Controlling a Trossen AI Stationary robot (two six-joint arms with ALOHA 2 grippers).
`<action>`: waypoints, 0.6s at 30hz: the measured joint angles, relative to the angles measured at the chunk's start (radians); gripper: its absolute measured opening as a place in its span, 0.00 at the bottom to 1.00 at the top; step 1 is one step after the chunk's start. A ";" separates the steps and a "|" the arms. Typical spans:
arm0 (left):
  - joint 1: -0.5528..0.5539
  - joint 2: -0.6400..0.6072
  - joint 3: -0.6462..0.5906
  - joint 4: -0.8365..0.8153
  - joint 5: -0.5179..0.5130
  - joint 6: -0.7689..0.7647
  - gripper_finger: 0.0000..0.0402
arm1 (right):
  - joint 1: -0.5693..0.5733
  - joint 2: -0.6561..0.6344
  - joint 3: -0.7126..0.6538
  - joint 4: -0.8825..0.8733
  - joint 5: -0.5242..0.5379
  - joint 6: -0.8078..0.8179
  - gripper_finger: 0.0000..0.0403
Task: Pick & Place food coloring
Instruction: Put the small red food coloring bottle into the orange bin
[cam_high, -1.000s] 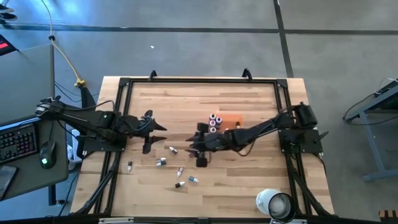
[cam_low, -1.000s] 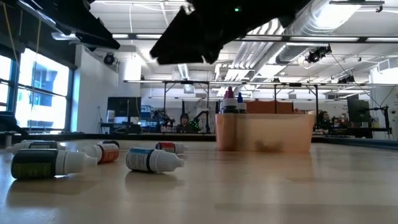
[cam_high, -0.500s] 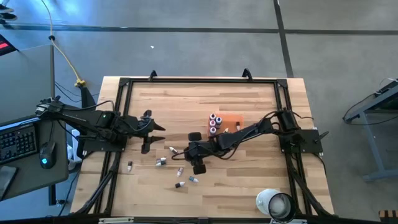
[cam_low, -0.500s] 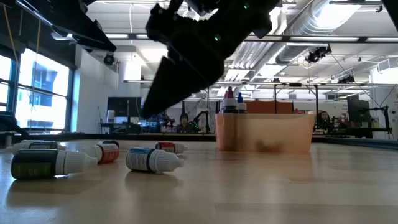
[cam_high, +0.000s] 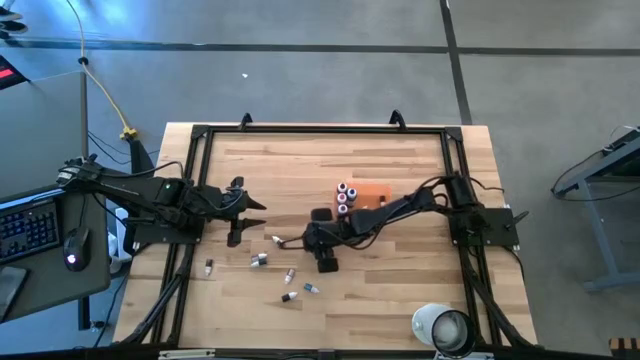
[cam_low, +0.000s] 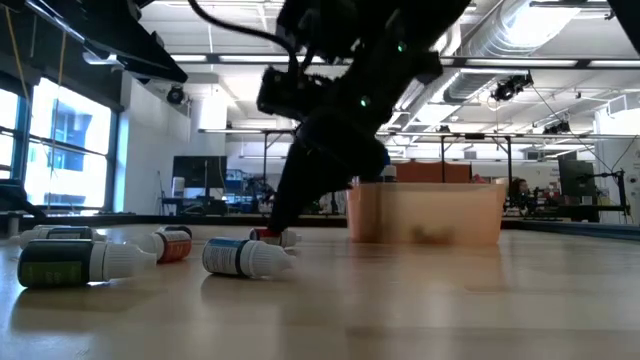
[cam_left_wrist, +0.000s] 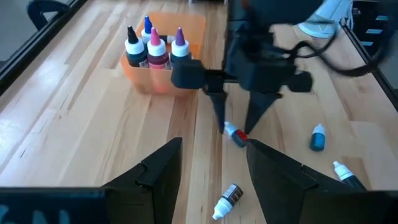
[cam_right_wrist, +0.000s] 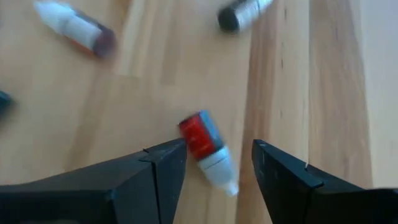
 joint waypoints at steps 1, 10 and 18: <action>0.000 0.000 0.000 0.001 0.000 0.000 0.44 | -0.006 0.000 -0.013 0.004 -0.007 0.003 0.44; 0.000 0.000 0.000 0.000 0.000 0.000 0.44 | -0.032 -0.003 -0.090 0.122 -0.087 0.002 0.34; 0.000 0.000 0.000 0.001 0.000 0.000 0.44 | -0.032 0.000 -0.091 0.173 -0.078 0.001 0.20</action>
